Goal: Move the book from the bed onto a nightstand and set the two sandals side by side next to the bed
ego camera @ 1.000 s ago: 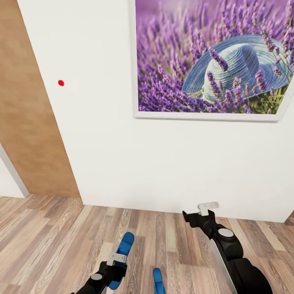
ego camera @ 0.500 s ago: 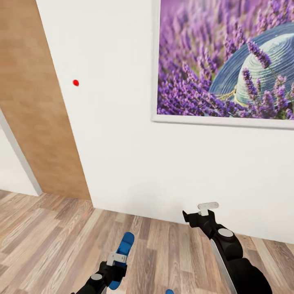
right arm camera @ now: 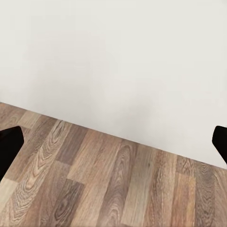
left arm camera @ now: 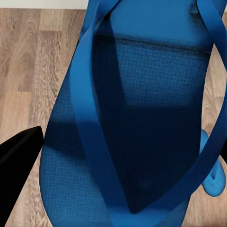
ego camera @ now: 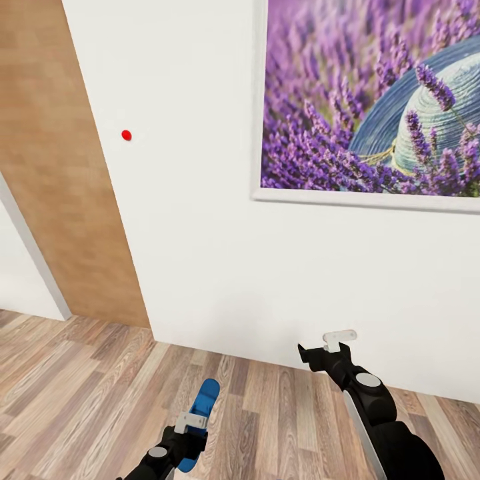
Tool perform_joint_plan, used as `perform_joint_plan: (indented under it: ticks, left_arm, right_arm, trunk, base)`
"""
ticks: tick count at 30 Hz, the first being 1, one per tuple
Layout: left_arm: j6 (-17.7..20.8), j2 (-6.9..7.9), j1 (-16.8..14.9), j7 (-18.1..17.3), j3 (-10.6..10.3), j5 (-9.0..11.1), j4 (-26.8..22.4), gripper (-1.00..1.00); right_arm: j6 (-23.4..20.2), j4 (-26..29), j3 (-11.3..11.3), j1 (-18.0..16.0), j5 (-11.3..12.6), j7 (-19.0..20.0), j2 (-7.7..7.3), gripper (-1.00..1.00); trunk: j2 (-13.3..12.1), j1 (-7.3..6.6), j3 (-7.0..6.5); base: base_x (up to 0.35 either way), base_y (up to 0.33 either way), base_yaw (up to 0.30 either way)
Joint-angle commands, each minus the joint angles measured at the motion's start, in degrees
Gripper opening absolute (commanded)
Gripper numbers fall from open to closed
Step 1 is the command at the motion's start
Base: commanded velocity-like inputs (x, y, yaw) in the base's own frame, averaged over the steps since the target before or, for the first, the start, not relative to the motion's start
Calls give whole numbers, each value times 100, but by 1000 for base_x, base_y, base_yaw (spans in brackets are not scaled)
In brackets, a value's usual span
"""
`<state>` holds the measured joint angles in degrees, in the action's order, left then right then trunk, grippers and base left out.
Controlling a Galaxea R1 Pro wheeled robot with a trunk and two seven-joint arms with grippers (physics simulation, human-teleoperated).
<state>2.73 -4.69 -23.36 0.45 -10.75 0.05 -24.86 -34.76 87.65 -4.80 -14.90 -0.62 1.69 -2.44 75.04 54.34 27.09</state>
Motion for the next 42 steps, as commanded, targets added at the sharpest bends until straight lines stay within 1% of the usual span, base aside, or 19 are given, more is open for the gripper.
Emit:
perform_joint_plan:
  ticks: [1, 19, 23, 24, 25, 26, 27, 28, 29, 30, 31, 34, 35, 37, 38, 41, 42]
  left_arm:
    - [28, 3, -2, 51, -25, -15, -10, -100]
    - [18, 3, -2, 60, -32, -13, -10, -100]
    - [19, 3, -2, 54, -28, -9, -10, -100]
    - [22, 3, -2, 53, -28, -3, -10, -100]
    - [23, 3, -2, 49, -27, 3, -10, -100]
    - [24, 3, -2, 48, -26, 5, -10, -100]
    - [25, 3, -2, 43, -25, 11, -14, -100]
    - [25, 3, -2, 43, -25, 11, -13, -100]
    - [25, 3, -2, 46, -25, 10, -12, -100]
    - [26, 3, -2, 47, -24, 7, -12, -100]
    - [26, 3, -2, 48, -24, 3, -11, -100]
    - [28, 3, -2, 50, -24, 2, -11, -100]
    - [32, 3, -2, 50, -24, 3, -11, -100]
    - [36, 3, -2, 46, -24, 7, -11, -100]
    - [41, 3, -2, 40, -24, 17, -17, -100]
    - [59, 3, -2, 31, -24, 28, -25, -100]
    - [79, 3, -2, 27, -13, 32, -40, -100]
  right_arm:
    - [-31, 7, -3, -4, -8, 17, -3, 100]
    - [-31, 2, 5, -4, 5, 30, -11, 100]
    - [-40, -131, -6, -4, 18, 28, -5, 100]
    - [-52, -346, -38, -4, 21, 22, 1, 100]
    - [-41, -727, -79, -6, 23, 20, 9, 100]
    - [-18, -990, -96, -7, 22, 19, 14, 100]
    - [93, -1545, -121, -24, 12, 15, 36, 100]
    - [170, -1807, -129, -41, 14, 8, 55, 100]
    - [301, -2263, -138, -100, 15, -10, 91, 100]
    - [349, -2465, -141, -148, 16, -19, 106, 100]
    - [425, -2850, -143, -257, 18, -32, 129, 100]
    - [496, -3428, -140, -444, 27, -43, 167, 100]
    - [526, -3824, -139, -601, 28, -47, 201, 100]
    - [552, -4231, -137, -770, 28, -50, 244, 100]
    - [574, -4605, -138, -914, 27, -55, 305, 100]
    - [650, -5061, -137, -1065, 23, -98, 426, 100]
    - [764, -5286, -134, -1123, 23, -195, 500, 100]
  trunk:
    - [3, 0, 6]
    - [3, 0, 6]
    - [3, 0, 6]
    - [3, 0, 6]
    - [3, 0, 6]
    - [3, 0, 6]
    - [3, 0, 6]
    - [3, 0, 6]
    - [3, 0, 6]
    - [3, 0, 6]
    - [3, 0, 6]
    - [3, 0, 6]
    - [3, 0, 6]
    - [3, 0, 6]
    - [3, 0, 6]
    - [3, 0, 6]
    - [3, 0, 6]
  base:
    - [15, 1, 2]
    - [36, 0, 0]
    - [1, 0, 0]
    - [0, 0, 0]
    - [0, 0, 0]
    - [0, 0, 0]
    - [0, 0, 0]
    - [0, 0, 0]
    - [0, 0, 0]
    - [0, 0, 0]
    - [0, 0, 0]
    - [0, 0, 0]
    - [0, 0, 0]
    - [0, 0, 0]
    - [0, 0, 0]
    - [0, 0, 0]
    - [0, 0, 0]
